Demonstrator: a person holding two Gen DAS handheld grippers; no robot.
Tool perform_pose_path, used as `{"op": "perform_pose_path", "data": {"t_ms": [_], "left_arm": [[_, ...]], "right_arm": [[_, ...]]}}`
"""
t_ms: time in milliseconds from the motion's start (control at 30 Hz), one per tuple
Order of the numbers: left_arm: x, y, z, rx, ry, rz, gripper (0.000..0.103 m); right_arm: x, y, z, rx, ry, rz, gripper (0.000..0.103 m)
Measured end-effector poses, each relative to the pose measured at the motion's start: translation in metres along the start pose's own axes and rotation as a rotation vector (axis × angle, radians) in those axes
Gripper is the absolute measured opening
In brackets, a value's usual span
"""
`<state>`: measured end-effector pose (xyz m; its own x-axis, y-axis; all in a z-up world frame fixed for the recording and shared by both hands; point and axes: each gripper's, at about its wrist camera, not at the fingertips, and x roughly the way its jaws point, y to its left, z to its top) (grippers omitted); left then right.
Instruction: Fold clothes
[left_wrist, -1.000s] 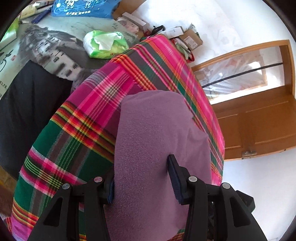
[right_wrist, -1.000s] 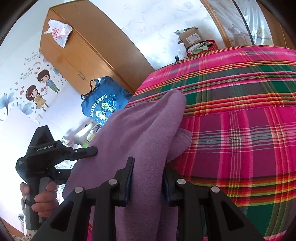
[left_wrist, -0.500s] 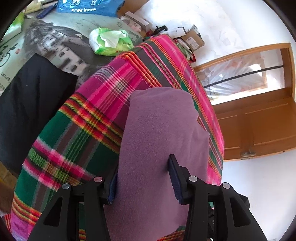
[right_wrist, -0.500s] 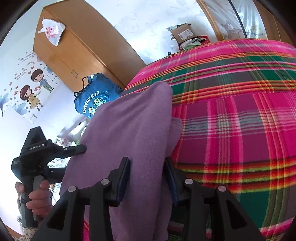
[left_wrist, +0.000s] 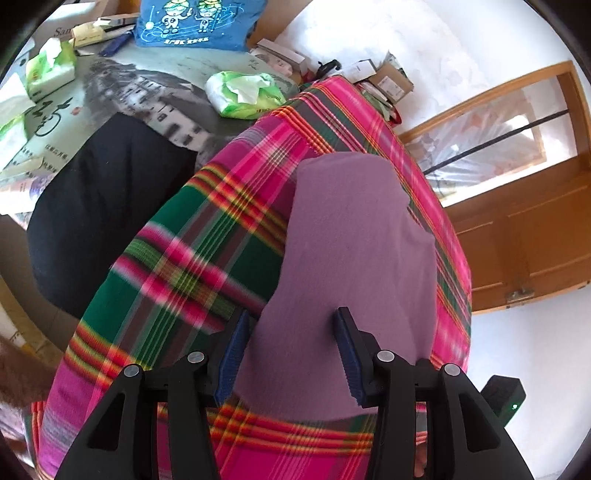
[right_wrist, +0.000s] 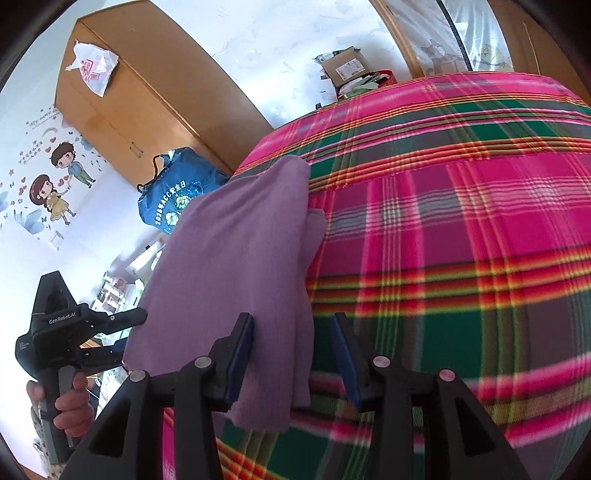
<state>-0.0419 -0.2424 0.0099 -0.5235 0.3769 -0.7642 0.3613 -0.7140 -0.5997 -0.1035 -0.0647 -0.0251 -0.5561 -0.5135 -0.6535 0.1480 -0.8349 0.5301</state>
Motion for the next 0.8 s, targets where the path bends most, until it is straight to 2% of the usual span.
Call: {"op": "perform_pose_path", "data": {"t_ms": [333, 467, 533, 700, 800], "left_arm": [[-0.006, 0.012, -0.024, -0.009, 0.01, 0.004, 0.05], [-0.011, 0.008, -0.03, 0.012, 0.002, 0.033, 0.051], [-0.016, 0.002, -0.036, 0.044, -0.016, 0.056, 0.051], [-0.019, -0.017, -0.056, 0.147, -0.028, 0.129, 0.051], [-0.018, -0.026, -0.067, 0.201, -0.048, 0.19, 0.051]], "right_arm": [[-0.013, -0.003, -0.022, -0.023, 0.017, -0.042, 0.043], [-0.019, 0.001, -0.029, -0.048, 0.018, -0.073, 0.043], [-0.023, 0.006, -0.032, -0.073, 0.017, -0.105, 0.043], [-0.027, 0.037, -0.047, -0.217, 0.081, -0.198, 0.043], [-0.027, 0.051, -0.056, -0.27, 0.105, -0.195, 0.043]]}}
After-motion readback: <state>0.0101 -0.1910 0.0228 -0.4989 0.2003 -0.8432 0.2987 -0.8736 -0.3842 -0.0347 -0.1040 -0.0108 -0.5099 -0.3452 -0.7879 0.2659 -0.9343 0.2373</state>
